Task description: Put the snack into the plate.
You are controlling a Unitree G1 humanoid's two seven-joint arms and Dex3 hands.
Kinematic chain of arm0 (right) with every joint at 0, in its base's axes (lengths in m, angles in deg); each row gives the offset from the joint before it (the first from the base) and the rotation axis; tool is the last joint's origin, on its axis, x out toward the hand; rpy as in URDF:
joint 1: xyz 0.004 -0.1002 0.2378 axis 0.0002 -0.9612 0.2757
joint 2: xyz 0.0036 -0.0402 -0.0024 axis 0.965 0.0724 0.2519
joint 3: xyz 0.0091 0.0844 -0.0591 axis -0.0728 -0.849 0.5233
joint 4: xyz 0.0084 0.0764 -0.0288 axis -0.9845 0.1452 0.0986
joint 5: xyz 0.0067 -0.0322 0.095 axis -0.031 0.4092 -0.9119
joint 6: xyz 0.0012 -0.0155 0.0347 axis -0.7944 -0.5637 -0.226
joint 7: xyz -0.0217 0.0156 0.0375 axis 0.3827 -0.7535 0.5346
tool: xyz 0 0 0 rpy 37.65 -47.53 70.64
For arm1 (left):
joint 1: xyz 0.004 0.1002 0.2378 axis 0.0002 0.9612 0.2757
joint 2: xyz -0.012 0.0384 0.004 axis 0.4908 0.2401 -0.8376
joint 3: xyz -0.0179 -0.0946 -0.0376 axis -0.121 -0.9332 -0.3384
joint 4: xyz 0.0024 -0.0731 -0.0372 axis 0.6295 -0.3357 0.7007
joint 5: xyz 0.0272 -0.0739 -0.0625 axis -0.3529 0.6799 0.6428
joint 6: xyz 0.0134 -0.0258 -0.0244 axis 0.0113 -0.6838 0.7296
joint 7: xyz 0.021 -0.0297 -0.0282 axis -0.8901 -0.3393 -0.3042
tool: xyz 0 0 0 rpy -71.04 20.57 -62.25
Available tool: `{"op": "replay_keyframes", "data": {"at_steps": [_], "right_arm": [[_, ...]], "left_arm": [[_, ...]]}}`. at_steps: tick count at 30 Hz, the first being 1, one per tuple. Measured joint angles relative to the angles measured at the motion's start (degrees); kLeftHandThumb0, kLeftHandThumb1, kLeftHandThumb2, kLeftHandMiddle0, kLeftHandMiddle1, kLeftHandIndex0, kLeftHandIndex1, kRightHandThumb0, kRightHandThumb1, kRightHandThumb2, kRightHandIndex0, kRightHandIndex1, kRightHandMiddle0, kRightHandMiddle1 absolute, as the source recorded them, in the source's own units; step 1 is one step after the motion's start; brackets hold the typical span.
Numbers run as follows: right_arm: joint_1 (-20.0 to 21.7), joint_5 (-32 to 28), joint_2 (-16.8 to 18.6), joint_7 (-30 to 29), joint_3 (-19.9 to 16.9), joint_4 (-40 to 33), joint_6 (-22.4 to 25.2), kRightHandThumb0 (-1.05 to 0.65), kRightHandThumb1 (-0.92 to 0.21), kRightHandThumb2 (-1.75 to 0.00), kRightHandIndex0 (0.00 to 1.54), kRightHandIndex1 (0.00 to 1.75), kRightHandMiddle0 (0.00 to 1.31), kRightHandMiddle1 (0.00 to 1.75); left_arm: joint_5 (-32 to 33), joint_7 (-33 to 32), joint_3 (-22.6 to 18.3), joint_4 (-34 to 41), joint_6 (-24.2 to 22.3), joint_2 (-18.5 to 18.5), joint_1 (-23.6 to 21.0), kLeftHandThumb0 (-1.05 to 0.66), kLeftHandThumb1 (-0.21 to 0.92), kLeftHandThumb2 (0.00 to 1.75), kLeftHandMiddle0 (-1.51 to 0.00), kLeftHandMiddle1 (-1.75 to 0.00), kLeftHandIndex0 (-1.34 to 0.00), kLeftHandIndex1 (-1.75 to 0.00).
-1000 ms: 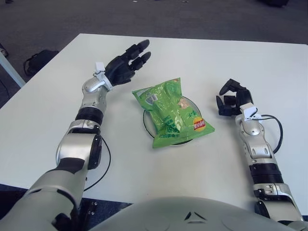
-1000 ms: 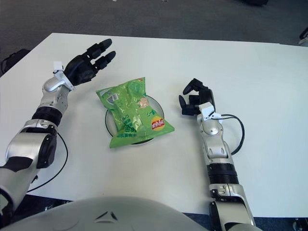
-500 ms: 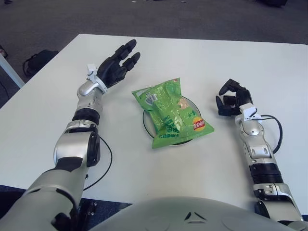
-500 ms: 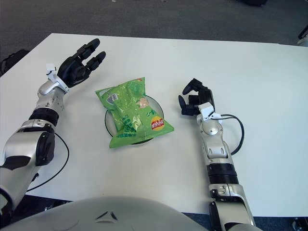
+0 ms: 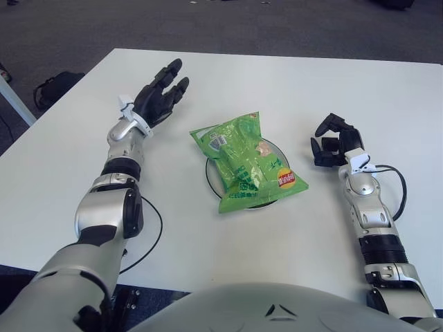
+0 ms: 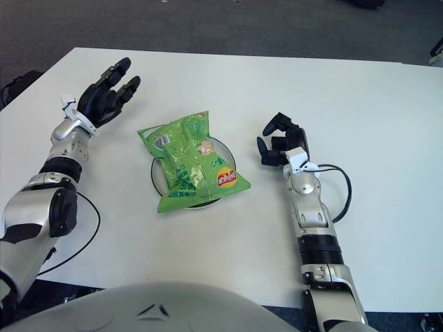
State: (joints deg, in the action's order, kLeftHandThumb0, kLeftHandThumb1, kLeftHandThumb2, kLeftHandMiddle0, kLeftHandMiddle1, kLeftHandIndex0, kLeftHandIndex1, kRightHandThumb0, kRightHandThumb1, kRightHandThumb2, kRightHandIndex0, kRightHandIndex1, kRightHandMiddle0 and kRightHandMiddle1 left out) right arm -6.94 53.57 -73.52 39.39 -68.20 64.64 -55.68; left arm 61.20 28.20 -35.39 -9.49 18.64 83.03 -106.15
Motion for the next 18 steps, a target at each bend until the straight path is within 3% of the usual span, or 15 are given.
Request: {"op": "replay_keyframes", "data": {"at_steps": [5, 6, 13, 18], "right_arm": [[0.0, 0.0, 0.02, 0.01, 0.02, 0.0, 0.0, -0.48, -0.33, -1.3, 1.32, 1.75, 0.6, 1.75], [0.0, 0.0, 0.02, 0.01, 0.02, 0.0, 0.0, -0.48, -0.33, -1.3, 1.32, 1.75, 0.6, 1.75], [0.0, 0.09, -0.01, -0.06, 0.02, 0.0, 0.0, -0.48, -0.33, -1.3, 1.32, 1.75, 0.6, 1.75], [-0.01, 0.26, 0.0, -0.13, 0.06, 0.0, 0.0, -0.48, -0.33, -1.3, 1.31, 1.75, 0.6, 1.75]], "left_arm": [[-3.29, -5.6, 1.09, 0.32, 0.46, -0.22, 1.26, -1.0, 0.92, 0.87, -0.21, -0.11, 0.0, -0.31], [-3.94, -6.65, 1.23, 0.32, 0.55, -0.29, 1.58, -0.98, 0.92, 0.89, -0.28, -0.21, 0.0, -0.46], [-8.54, -19.08, 2.07, 0.51, 1.24, -2.19, 4.34, -0.87, 0.92, 0.97, -0.35, -0.95, 0.0, -1.05], [-10.9, -28.76, 2.28, 1.96, 1.64, -5.19, 6.72, -0.78, 0.92, 0.97, -0.45, -1.33, -0.03, -1.4]]}}
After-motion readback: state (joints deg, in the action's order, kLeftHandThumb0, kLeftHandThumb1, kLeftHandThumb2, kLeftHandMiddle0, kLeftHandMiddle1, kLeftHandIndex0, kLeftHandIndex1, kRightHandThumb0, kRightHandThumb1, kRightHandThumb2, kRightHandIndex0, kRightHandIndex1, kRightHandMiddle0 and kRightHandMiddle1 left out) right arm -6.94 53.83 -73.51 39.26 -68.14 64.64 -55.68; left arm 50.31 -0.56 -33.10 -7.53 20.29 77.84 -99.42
